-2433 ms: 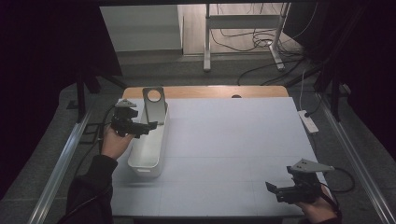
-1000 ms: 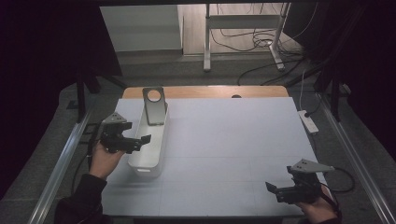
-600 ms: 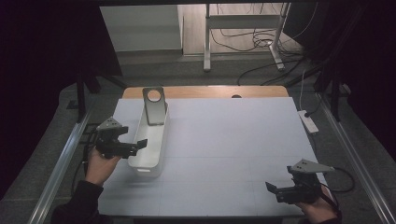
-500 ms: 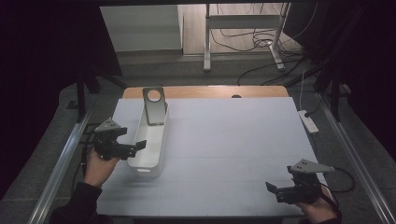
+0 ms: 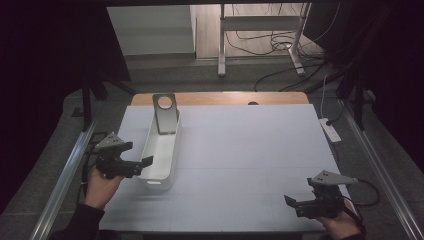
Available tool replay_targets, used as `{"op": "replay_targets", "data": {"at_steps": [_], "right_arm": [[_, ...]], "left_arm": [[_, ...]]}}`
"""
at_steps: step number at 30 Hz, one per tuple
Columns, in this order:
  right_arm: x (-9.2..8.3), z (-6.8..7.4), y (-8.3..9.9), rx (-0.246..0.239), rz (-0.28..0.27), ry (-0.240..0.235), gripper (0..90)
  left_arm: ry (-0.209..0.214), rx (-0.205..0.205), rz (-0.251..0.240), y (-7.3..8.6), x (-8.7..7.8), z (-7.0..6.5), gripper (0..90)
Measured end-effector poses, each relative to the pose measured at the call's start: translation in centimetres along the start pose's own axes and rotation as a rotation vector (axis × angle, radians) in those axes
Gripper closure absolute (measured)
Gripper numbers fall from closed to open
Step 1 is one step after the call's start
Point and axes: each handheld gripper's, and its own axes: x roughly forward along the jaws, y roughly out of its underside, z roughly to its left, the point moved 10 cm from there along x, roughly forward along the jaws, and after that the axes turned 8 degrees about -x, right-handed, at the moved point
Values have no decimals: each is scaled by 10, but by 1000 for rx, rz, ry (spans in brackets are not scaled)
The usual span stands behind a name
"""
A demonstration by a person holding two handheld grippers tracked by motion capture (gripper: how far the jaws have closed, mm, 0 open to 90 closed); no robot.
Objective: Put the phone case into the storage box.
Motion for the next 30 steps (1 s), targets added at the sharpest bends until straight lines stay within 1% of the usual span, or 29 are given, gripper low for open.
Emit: {"op": "replay_targets", "data": {"at_steps": [4,12,13,15,16,18,20,30], "right_arm": [[0,0,0,1,0,1,0],[0,0,0,-1,0,3,0],[0,0,0,-1,-1,5,0],[-1,-1,0,0,-2,9,0],[-1,-1,0,0,-2,10,0],[-1,-1,0,1,-2,12,0],[-1,-1,0,-3,-2,14,0],[-1,-1,0,-4,-3,15,0]], "left_arm": [[11,-8,-8,3,-5,-2,15],[11,-28,-11,13,-12,-2,15],[9,-35,-9,16,-13,-1,15],[7,-38,-9,18,-14,-1,15],[2,-43,-9,22,-16,0,15],[1,-45,-9,23,-17,0,15],[-5,-52,-15,27,-21,1,14],[-17,-58,-30,35,-32,0,11]]}}
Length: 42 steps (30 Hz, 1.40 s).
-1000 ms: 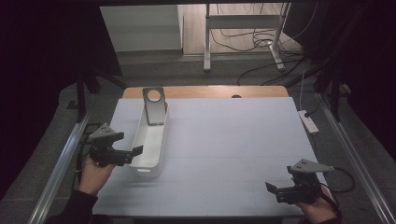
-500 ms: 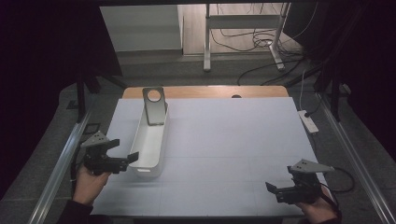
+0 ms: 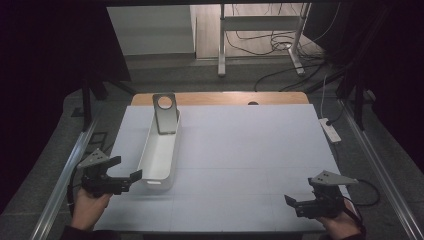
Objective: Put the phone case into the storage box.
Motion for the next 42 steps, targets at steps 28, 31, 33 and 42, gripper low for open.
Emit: {"op": "replay_targets", "data": {"at_steps": [28,31,33,42], "right_arm": [[0,0,0,-3,-4,4,0],[0,0,0,-2,-4,3,0],[0,0,0,-2,-4,3,0],[0,0,0,-3,-4,4,0]], "left_arm": [[-47,-9,-21,23,-24,-2,6],[-50,-7,-22,25,-26,-2,6],[-53,-8,-23,27,-27,-3,6],[-70,-6,-20,37,-31,-3,4]]}}
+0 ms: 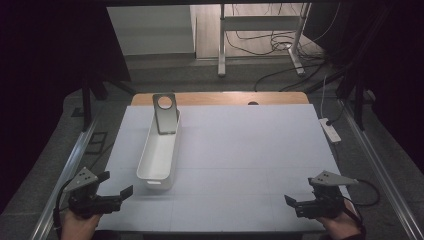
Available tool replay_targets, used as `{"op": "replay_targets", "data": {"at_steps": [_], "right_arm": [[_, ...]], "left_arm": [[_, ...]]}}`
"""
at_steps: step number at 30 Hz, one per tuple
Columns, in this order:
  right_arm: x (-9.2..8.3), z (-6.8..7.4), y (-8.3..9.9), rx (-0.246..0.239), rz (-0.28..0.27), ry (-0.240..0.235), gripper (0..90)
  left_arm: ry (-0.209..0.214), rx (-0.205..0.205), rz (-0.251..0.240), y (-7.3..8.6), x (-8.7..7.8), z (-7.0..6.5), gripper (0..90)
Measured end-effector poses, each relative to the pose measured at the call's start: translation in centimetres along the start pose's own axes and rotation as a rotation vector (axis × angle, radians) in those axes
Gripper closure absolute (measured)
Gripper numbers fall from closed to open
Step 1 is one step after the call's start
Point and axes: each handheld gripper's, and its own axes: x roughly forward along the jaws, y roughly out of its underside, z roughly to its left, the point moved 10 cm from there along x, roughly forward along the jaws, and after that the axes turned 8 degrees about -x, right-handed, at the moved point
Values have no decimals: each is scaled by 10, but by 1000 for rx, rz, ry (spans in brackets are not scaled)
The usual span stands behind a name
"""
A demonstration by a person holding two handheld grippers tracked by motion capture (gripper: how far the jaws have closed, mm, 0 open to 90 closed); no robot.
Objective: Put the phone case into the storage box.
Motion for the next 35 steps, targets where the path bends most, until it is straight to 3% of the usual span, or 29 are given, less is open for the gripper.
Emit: {"op": "replay_targets", "data": {"at_steps": [17,25,35], "right_arm": [[0,0,0,-2,-2,1,0],[0,0,0,-2,-2,2,0],[0,0,0,-4,-1,2,0]], "left_arm": [[-25,4,11,16,-5,-2,0],[-30,7,39,26,-3,-4,0],[-58,25,44,27,-3,-5,1]]}}
